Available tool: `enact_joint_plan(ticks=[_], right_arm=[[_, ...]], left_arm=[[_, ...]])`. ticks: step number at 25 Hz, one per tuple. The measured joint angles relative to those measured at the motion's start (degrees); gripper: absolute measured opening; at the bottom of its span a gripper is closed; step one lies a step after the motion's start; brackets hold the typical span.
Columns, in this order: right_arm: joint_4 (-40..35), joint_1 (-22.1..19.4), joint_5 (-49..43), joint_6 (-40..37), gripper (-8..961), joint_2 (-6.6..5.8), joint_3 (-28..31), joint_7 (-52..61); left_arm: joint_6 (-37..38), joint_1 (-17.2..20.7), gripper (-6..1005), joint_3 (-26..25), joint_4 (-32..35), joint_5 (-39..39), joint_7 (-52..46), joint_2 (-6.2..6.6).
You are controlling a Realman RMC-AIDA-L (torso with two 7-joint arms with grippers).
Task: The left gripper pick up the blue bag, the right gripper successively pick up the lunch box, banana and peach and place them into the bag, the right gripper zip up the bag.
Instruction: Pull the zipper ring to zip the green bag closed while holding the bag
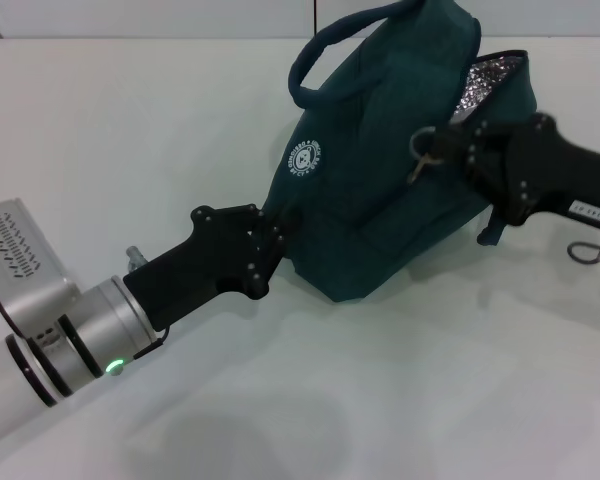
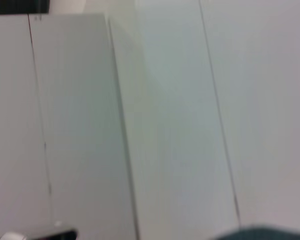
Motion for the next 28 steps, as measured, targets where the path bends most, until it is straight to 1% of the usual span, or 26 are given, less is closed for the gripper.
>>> enact_joint_plan(ticks=[7, 10, 19, 25, 28], right_arm=[[0.4, -1.6, 6.97, -1.12, 18, 0.11, -0.4, -4.42], [0.82, -1.69, 7.4, -1.13, 18, 0.14, -0.48, -4.76], [0.94, -1.71, 7.48, -1.1, 17, 0.21, -1.5, -4.93], [0.99, -1.72, 7.51, -1.02, 17, 0.21, -2.02, -4.93], [0.99, -1.72, 7.51, -0.8, 17, 0.27, -2.17, -4.94]], left_arm=[[-0.49, -0.1, 110, 0.0, 0.16, 0.3, 0.0, -0.07], [-0.48, -0.16, 124, 0.0, 0.47, 0.38, -0.01, -0.08], [0.49, 0.3, 166, 0.0, 6.11, 0.17, 3.73, -0.08], [0.75, 0.07, 194, 0.0, 9.11, 0.28, 3.89, -0.15], [0.86, -0.23, 297, -0.01, 10.52, 0.1, 3.81, -0.13]])
